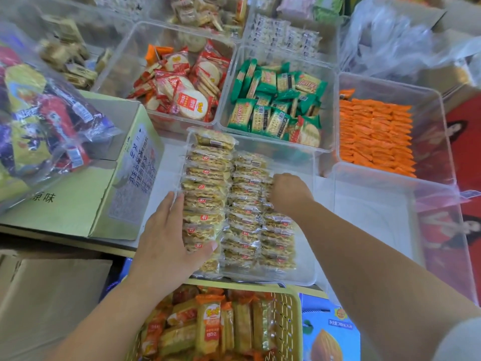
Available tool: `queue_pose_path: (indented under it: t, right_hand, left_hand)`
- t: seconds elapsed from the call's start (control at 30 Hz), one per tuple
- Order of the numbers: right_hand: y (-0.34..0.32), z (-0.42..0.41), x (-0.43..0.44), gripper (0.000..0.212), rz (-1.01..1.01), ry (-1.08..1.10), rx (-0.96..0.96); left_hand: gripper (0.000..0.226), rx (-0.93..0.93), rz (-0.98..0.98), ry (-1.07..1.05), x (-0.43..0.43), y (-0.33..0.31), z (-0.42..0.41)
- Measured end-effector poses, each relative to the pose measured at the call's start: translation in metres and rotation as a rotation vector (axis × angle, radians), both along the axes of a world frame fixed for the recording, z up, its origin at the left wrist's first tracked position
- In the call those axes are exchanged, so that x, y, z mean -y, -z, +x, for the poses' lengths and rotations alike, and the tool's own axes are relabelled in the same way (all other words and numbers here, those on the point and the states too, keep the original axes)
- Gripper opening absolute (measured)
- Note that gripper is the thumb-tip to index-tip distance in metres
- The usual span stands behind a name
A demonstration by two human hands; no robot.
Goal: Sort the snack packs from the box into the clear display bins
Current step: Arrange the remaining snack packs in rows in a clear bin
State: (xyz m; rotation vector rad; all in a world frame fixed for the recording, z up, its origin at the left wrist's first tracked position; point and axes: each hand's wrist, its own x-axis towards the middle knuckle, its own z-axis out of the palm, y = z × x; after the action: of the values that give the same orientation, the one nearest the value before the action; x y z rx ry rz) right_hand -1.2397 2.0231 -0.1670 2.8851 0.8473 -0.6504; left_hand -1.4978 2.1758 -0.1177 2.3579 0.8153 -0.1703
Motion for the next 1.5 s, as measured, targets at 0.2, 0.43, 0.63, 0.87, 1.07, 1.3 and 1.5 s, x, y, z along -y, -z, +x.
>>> queue_pose_path:
  t: [0.2,0.43,0.63,0.87,1.07,1.3,1.5]
  right_hand:
    - [-0.008,0.02,-0.011,0.015,-0.191,-0.153,-0.123]
    - [-0.015,0.022,-0.012,0.025,-0.329,-0.291,-0.189]
    - [-0.06,0.013,-0.025,0.022,-0.147,-0.14,0.029]
    - [-0.107,-0.01,-0.091,0.055,0.559,-0.172,-0.01]
    - [-0.081,-0.014,-0.118,0.041,0.272,-0.227,-0.019]
    - [-0.082,-0.006,-0.095,0.023,0.55,-0.184,-0.129]
    - [-0.095,0.004,-0.052,0.014,0.716,-0.072,-0.057]
  left_hand:
    - [0.122,0.0,-0.034,-0.007,-0.003,0.008,-0.003]
    - [0.124,0.028,-0.039,-0.016,-0.003,0.012,-0.004]
    - [0.124,0.045,-0.053,-0.026,-0.006,0.015,-0.004]
    - [0.127,0.052,-0.058,-0.023,-0.006,0.016,-0.005]
    - [0.126,0.054,-0.052,-0.009,-0.007,0.016,-0.006]
    - [0.126,0.05,-0.049,-0.011,-0.007,0.015,-0.005]
    - [0.127,0.049,-0.072,-0.016,-0.008,0.013,-0.004]
